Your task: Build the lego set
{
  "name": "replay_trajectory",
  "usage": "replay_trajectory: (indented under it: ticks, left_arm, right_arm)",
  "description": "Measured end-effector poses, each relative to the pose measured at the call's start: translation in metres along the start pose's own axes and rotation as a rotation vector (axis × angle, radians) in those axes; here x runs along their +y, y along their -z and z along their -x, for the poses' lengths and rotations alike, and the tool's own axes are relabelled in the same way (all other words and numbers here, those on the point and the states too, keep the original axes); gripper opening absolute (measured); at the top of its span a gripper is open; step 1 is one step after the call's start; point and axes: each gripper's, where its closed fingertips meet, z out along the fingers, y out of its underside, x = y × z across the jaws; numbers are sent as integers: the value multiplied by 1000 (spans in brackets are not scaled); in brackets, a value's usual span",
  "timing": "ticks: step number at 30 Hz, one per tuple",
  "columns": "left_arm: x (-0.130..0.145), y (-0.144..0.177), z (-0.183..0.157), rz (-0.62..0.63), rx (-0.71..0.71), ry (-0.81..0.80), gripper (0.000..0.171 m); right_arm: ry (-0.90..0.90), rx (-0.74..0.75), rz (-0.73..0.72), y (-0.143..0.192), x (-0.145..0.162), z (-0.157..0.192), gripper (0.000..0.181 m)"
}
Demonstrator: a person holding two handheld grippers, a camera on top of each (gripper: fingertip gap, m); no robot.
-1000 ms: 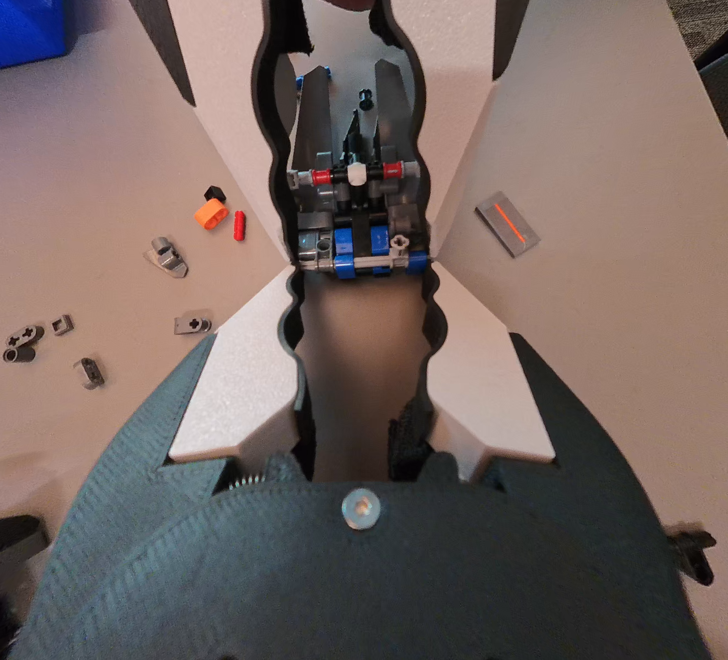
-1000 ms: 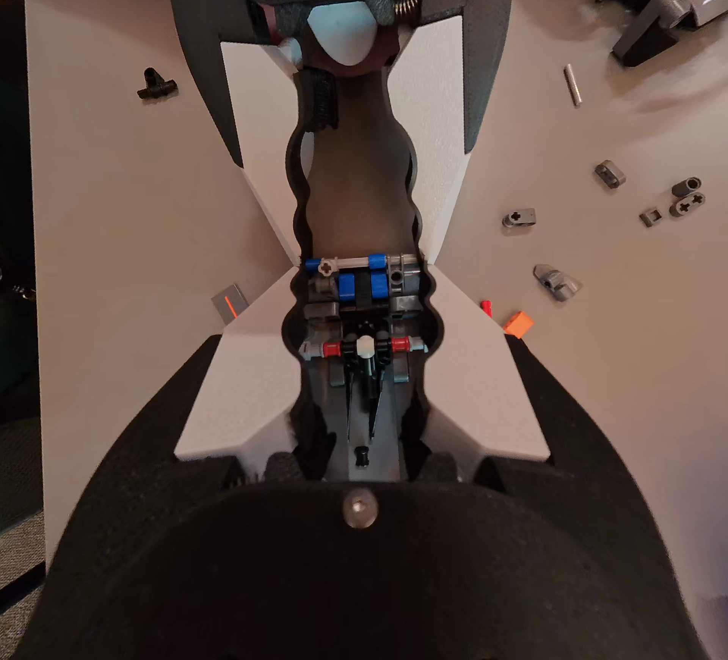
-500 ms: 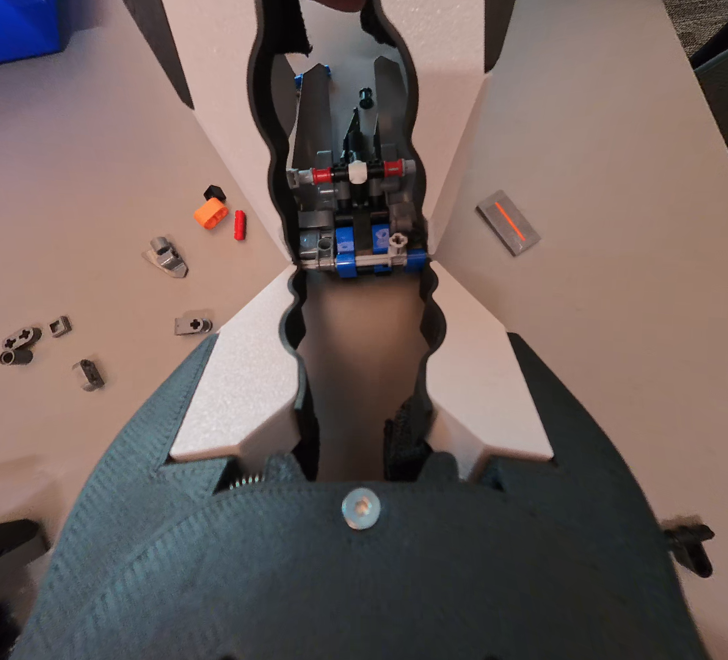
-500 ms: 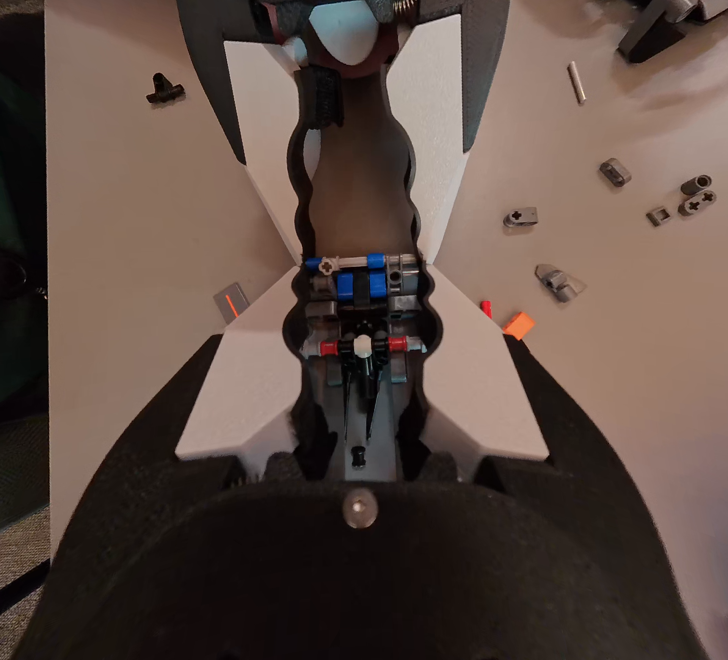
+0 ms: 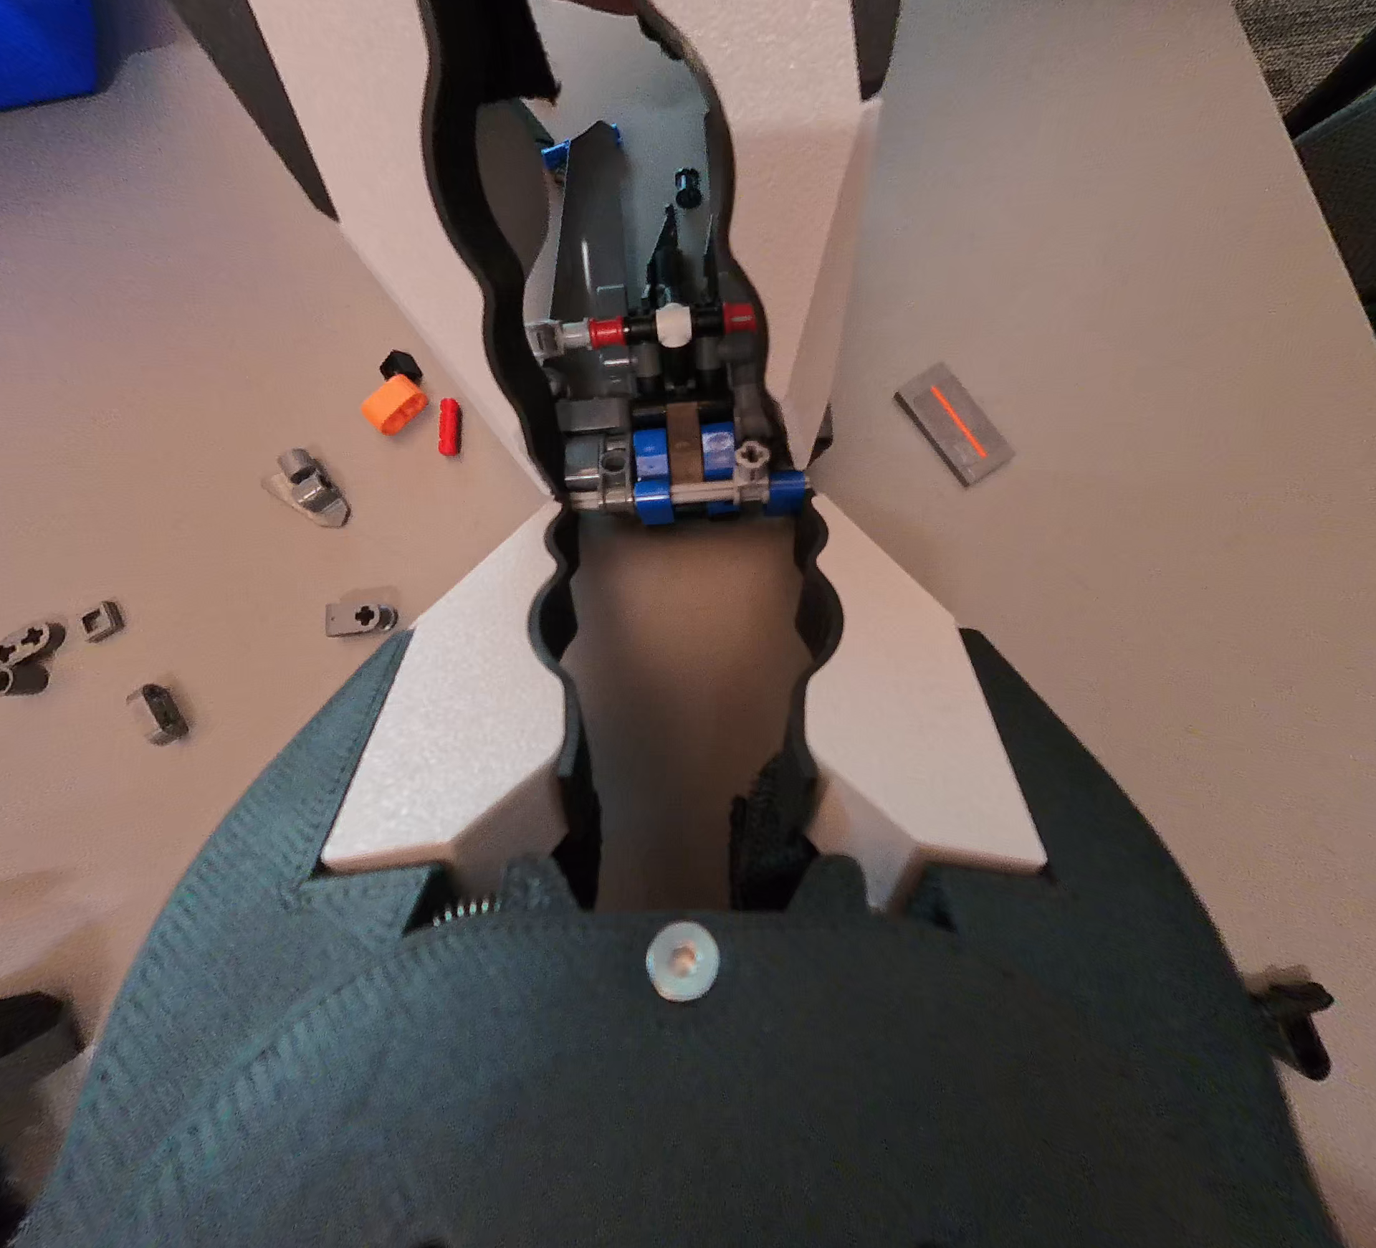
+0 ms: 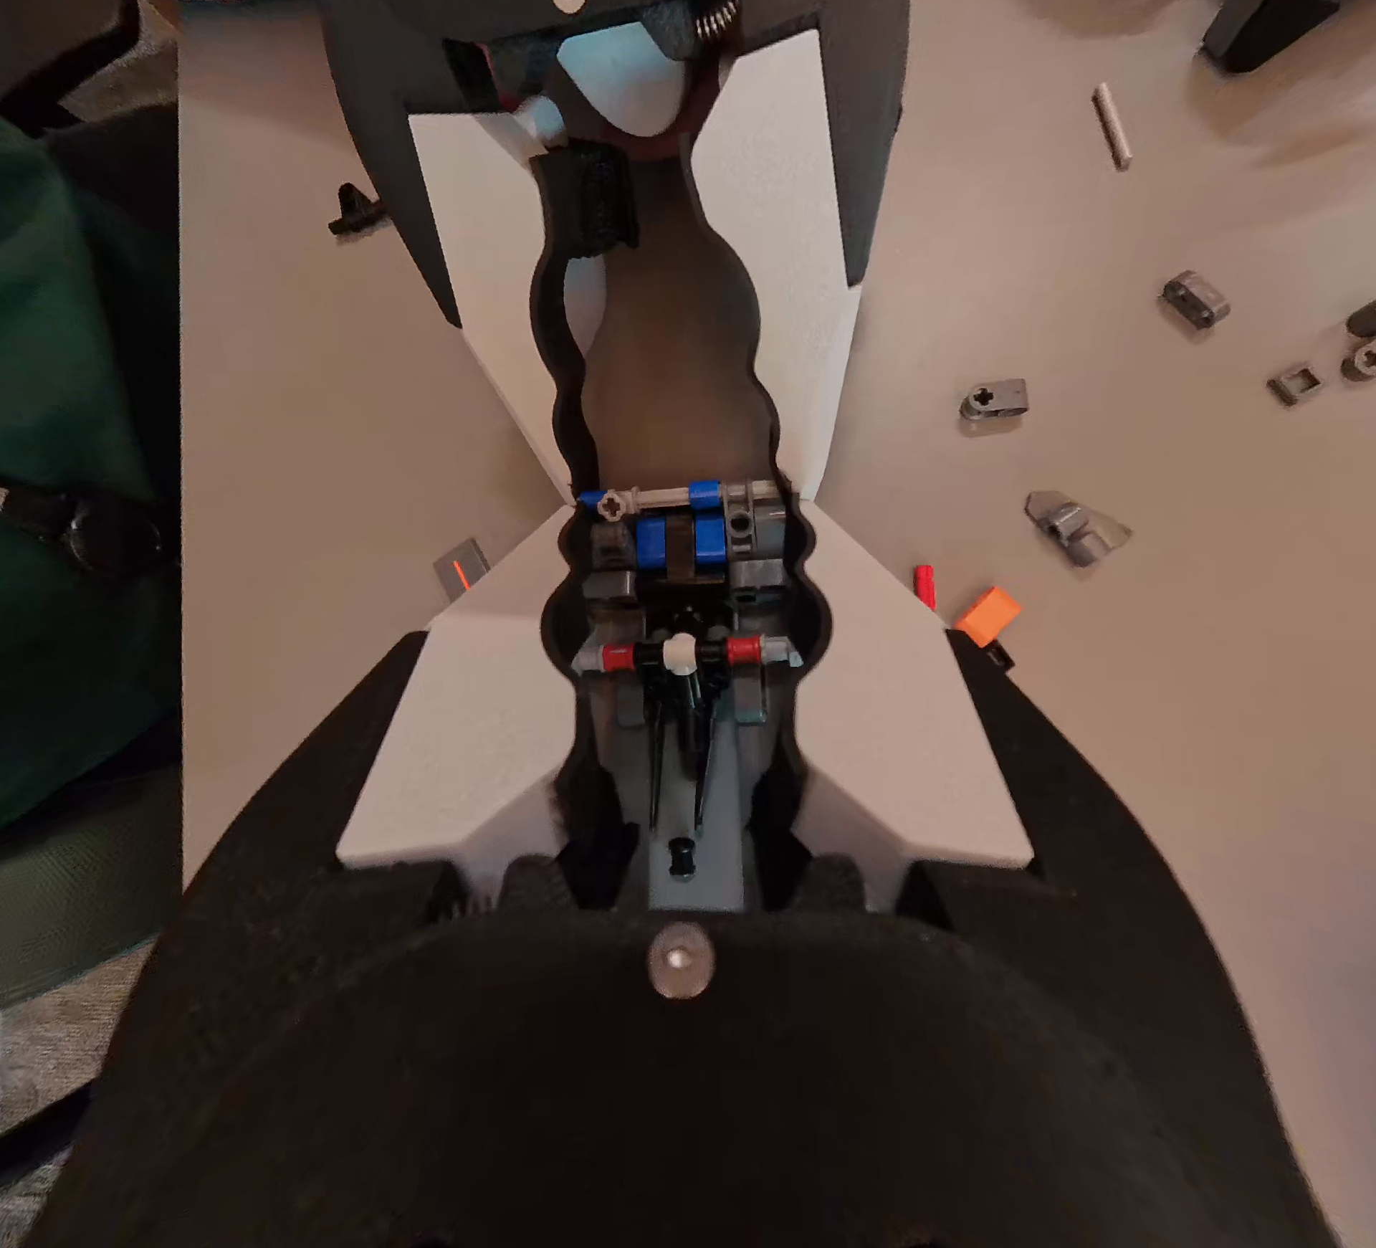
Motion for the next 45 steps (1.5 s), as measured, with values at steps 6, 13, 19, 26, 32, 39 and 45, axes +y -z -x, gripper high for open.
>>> replay_trajectory:
  ticks: [6,13,19,26,32,39,45]
  left_arm:
    - [0,0,0,9,-2,-10,57]
    - [0,-1,0,15,-8,-17,57]
    - [1,0,0,26,-6,-21,56]
    - [0,0,0,36,-8,-31,49]
    - [0,0,0,27,-5,-10,49]
    - [1,-1,-10,28,-9,-19,69]
    - [0,-1,-2,-10,-34,2,51]
  right_arm:
    - [-75,-29,46,1,-1,0,47]
    - [-52,-12,165,1,0,0,46]
    - [-57,-6,188,1,0,0,44]
    - [-51,-19,195,1,1,0,37]
    - [-66,-26,161,2,1,0,38]
    - [-56,-49,100,2,1,1,39]
    - [-56,-87,112,2,1,1,38]
